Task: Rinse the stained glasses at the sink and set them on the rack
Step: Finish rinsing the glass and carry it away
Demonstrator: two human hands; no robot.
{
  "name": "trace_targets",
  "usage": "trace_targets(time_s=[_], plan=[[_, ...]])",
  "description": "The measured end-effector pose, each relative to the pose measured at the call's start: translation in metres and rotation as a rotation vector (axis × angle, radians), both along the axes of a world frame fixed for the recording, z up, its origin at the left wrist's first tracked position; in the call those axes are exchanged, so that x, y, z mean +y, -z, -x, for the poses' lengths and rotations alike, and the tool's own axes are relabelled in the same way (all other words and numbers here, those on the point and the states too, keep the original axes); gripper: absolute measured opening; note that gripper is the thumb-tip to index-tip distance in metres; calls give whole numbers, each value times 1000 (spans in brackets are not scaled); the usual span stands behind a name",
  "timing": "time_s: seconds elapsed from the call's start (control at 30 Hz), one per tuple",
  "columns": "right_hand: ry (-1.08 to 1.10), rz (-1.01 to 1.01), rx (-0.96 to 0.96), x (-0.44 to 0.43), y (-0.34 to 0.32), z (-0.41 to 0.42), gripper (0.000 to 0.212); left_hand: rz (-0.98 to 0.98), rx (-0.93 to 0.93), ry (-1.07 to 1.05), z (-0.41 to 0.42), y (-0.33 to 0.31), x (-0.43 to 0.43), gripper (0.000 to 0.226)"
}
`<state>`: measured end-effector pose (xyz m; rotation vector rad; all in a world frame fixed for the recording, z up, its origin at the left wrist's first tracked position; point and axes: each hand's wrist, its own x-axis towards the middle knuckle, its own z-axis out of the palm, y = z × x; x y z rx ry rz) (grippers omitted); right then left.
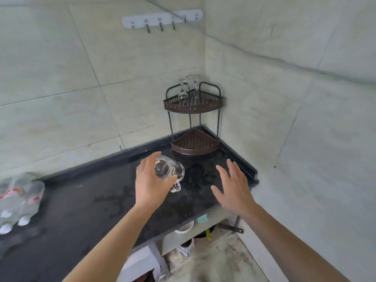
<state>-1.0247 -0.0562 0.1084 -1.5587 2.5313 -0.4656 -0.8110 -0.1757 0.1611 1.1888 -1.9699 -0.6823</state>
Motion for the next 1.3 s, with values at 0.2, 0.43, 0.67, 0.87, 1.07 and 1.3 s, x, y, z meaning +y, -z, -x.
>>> trace_targets(time_s=[0.2, 0.43, 0.67, 0.87, 1.07, 1.3], plan=[[-1, -65, 83, -99, -30, 97, 70, 22, 119, 55, 104, -23, -114, 77], [-28, 0, 92, -219, -77, 183, 73, 132, 171, 104, 209, -86, -230, 73], [-135, 4, 53, -310, -72, 249, 81, 136, -33, 145, 294, -99, -299, 78], [-234, -18, 129, -315, -28, 282, 111, 71, -290, 225, 352, -106, -331, 82], [-268, 60, 138, -314, -18, 288, 118, 79, -462, 276, 398, -100, -340, 82], [-301, 60, 151, -313, -14, 293, 116, 121, -479, 227, 416, -94, -355, 68]])
